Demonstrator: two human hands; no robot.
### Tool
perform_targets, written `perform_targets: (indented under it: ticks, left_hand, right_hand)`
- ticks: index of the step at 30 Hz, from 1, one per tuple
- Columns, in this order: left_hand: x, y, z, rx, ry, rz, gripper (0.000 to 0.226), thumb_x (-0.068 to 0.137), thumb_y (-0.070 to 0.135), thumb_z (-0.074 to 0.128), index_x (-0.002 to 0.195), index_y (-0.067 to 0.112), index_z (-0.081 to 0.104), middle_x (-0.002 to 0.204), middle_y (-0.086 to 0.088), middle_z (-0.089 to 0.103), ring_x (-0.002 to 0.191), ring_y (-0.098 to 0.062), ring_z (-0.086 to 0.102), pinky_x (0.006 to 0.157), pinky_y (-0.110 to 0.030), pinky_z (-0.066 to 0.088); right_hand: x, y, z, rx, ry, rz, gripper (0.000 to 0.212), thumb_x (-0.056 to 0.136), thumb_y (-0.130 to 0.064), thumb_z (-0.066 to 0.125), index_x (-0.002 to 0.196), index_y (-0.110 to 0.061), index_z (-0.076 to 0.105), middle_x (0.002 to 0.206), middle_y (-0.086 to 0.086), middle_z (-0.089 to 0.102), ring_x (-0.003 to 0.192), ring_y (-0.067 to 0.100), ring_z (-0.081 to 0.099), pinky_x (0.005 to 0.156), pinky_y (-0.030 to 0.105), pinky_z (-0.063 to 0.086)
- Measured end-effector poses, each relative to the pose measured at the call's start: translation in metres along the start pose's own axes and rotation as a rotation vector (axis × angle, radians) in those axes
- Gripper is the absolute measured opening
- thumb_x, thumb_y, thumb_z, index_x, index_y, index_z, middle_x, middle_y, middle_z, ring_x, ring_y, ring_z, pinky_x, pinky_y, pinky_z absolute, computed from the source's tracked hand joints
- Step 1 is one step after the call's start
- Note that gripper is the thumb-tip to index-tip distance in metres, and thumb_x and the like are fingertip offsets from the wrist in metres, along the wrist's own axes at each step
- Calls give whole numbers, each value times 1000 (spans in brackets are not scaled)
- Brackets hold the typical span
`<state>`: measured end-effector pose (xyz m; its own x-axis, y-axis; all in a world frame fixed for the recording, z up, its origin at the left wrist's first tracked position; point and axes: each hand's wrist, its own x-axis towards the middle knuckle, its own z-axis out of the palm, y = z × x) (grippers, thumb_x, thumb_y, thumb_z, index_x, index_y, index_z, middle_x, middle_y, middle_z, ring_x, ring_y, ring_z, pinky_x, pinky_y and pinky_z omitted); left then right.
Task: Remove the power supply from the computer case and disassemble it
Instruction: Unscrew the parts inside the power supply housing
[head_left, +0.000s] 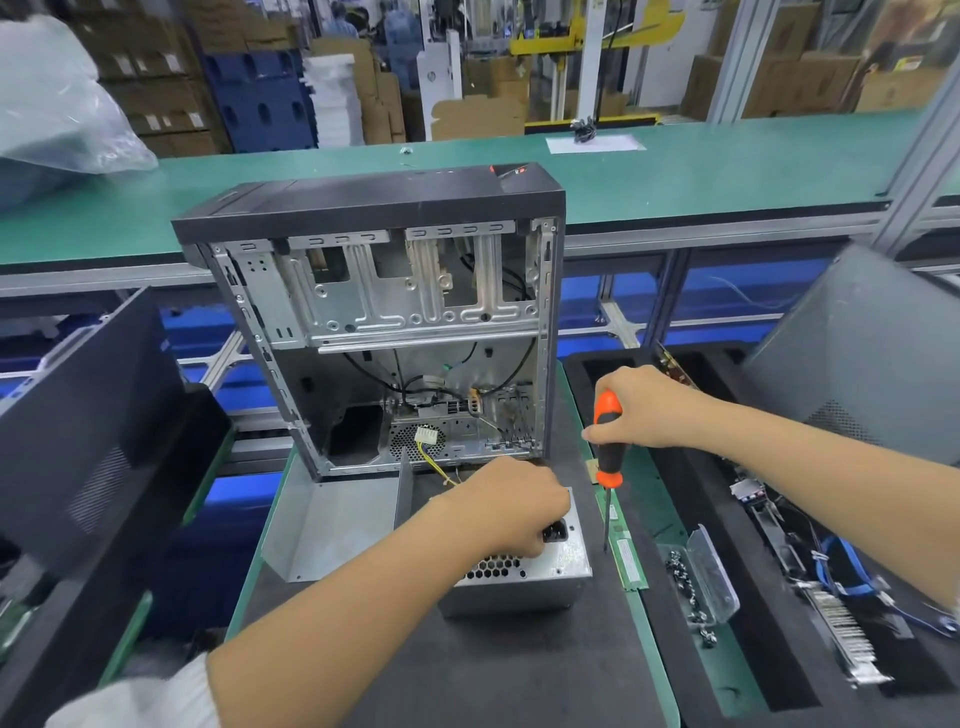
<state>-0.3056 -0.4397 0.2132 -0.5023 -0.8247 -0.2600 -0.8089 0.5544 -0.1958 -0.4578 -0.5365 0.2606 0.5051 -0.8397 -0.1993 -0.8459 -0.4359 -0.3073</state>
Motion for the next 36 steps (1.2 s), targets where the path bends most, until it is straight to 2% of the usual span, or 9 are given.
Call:
perform_targets:
  ticks: [3,7,10,14,20,26,28,30,36]
  left_hand:
    - [0,1,2,-1,-8,-22,13,82,14,56,83,9,44,86,-11,56,67,-30,47,48,-30,23]
    - [-4,-1,13,-25,55,-16,18,83,22,54,93,7,53,95,-12,61,81,-34,58,57,-35,34]
    - [-7,-4,20,-18,92,11,23,88,26,49,100,6,52,98,-12,59,84,-32,56,60,-36,31]
    - [-10,-9,24,-20,103,24,20,97,18,42,110,5,48,108,-13,56,95,-33,55,70,-38,35]
    - [-9,21,26,29,97,-71,28,91,-1,45,120,0,44,119,-19,52,108,-35,52,86,-40,41]
    - [-9,24,16,-196,64,-160,30,87,-6,52,116,-2,46,115,-23,54,107,-40,55,82,-45,45]
    - [-9,24,14,-208,59,-154,28,86,-7,51,113,-2,48,113,-22,55,105,-41,56,74,-43,42]
    - [-9,21,14,-210,53,-166,26,86,-7,51,111,0,48,110,-21,56,101,-41,57,66,-40,36]
    - [-15,-5,15,-290,100,-75,17,88,13,57,105,14,59,106,-5,57,99,-26,56,66,-32,37]
  right_hand:
    - [2,-5,-2,-15,22,-42,38,81,-40,71,92,-5,62,78,3,56,64,17,52,53,24,41]
    - [3,-12,-1,-30,61,-87,38,79,-44,71,88,-8,61,76,3,58,63,17,51,53,25,41]
    - [2,-17,1,-36,78,-113,38,78,-44,73,87,-8,62,79,7,62,62,17,52,57,28,46]
    - [0,-20,0,-41,84,-128,40,78,-44,73,88,-8,61,82,10,64,64,18,53,63,32,51]
    - [-4,-23,0,-67,106,-137,40,77,-45,72,87,-8,61,82,10,65,62,18,50,62,34,52]
    - [-13,-25,-3,-63,100,-133,37,79,-45,71,88,-11,61,81,7,65,61,17,51,58,29,47]
    - [-17,-25,-6,-62,99,-142,36,79,-45,71,87,-12,61,81,6,65,66,19,56,63,32,51]
    - [-21,-24,-9,-57,104,-145,34,80,-45,71,86,-13,61,80,5,64,65,18,55,60,29,48]
    - [-32,-17,-11,-74,121,-137,29,80,-44,71,81,-20,56,74,-2,59,60,12,51,51,22,40]
